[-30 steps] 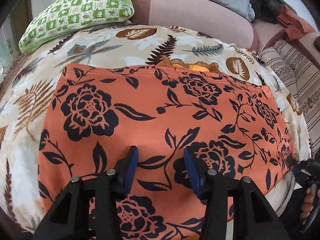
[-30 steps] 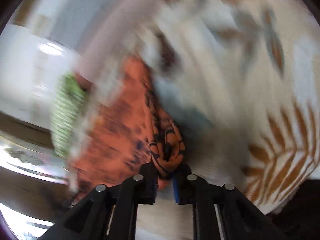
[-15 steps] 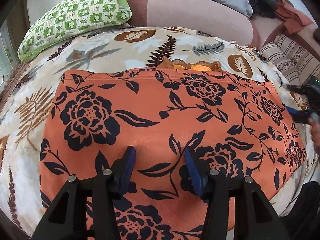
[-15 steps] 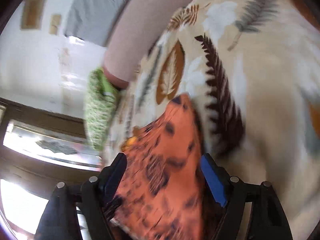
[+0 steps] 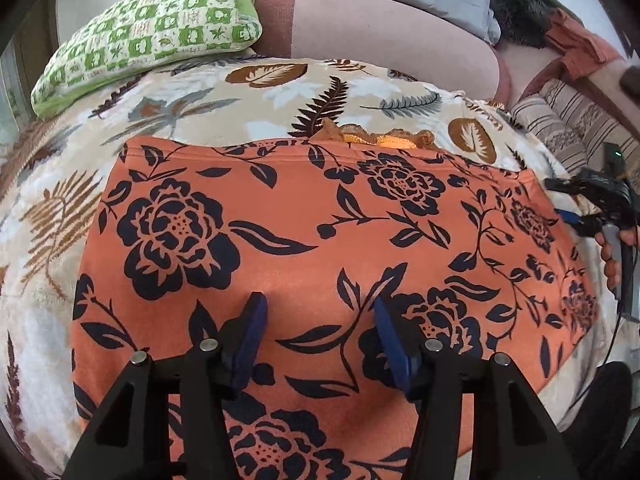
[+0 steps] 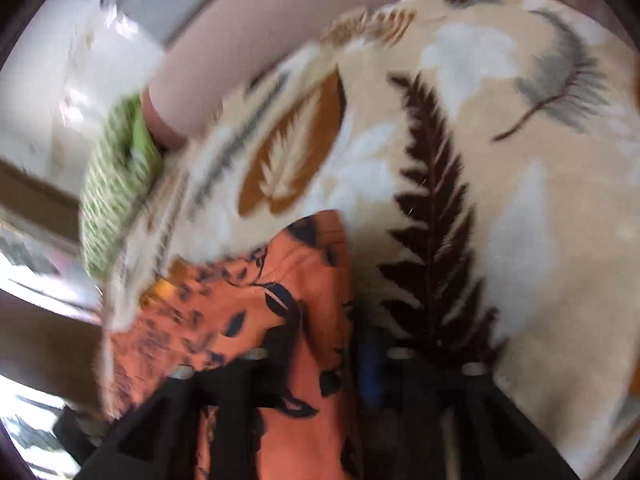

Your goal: Fold small clothes

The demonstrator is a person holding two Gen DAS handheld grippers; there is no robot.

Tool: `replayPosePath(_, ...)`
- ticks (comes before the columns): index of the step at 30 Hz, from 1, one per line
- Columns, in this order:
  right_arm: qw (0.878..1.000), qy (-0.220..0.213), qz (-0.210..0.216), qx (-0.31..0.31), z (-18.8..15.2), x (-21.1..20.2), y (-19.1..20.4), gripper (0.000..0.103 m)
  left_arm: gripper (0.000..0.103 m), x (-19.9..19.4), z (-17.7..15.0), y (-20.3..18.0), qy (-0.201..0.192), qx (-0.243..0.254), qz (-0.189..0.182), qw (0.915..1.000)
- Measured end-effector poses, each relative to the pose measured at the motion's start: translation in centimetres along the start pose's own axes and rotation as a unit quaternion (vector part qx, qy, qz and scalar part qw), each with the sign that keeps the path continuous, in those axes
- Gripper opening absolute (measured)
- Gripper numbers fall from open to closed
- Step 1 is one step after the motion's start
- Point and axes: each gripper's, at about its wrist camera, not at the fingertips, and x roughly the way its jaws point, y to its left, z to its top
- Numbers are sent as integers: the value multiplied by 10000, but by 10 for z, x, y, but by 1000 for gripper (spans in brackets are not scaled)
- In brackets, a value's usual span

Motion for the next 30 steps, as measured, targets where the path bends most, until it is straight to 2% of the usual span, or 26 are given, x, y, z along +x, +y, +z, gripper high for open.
replayPosePath(2,9990,-387,-159,-132,-7,-28,8,79,56,-3,-1,3,-14,-91,-21,10000)
replayPosePath(5,9971,-471,515,-290,-28,-59,34,79,56,-5,-3,3,-12,-168,-23,9999)
replayPosePath(7,9934,-160,1084,-323,-49,-60,44,79,56,-5,-4,3,-7,-168,5,9999)
replayPosePath(9,9902,221,1348,-298,-72,-44,44,81,56,-5,-4,2,5,-179,33,9998)
replayPosePath(10,9905,453,1268,-292,-80,-30,41,84,57,-5,-4,2,22,-200,46,9998)
replayPosePath(11,9917,789,986,-249,-86,-9,34,84,57,-4,-3,1,44,-226,48,9997)
replayPosePath(12,9920,922,851,-154,-89,5,27,81,57,-4,-3,1,55,-244,53,9997)
replayPosePath(13,9933,695,922,-27,-89,1,24,79,58,-4,-3,1,76,-248,57,9996)
replayPosePath(15,9947,625,811,38,-85,-14,38,79,58,-4,-2,2,90,-222,44,9997)
replayPosePath(18,9936,350,958,-491,-90,-35,63,80,58,-3,-2,3,72,-247,26,9997)
replayPosePath(19,9920,328,1036,-649,-92,-34,67,82,58,-3,-2,3,74,-249,33,9997)
replayPosePath(20,9930,443,828,-709,-93,-20,64,87,59,-2,-2,3,77,-251,36,9996)
replayPosePath(21,9949,720,396,-586,-93,1,58,87,60,-2,-2,2,82,-247,35,9997)
replayPosePath(22,9949,886,338,-356,-95,11,48,84,60,-2,-2,1,99,-220,57,9997)
replayPosePath(23,9965,638,484,-223,-95,2,47,84,60,-3,-2,1,108,-198,64,9997)
replayPosePath(24,9968,564,543,-172,-93,-4,51,85,60,-3,-2,2,108,-170,47,9998)
replayPosePath(27,9921,257,1187,-300,-95,-30,73,85,60,-2,-2,3,115,-195,39,9997)
replayPosePath(29,9899,331,1313,-411,-95,-23,77,90,62,-2,-2,0,106,-225,80,9997)
replayPosePath(30,9917,594,1073,-394,-95,-1,73,90,62,-2,-2,0,112,-207,93,9997)
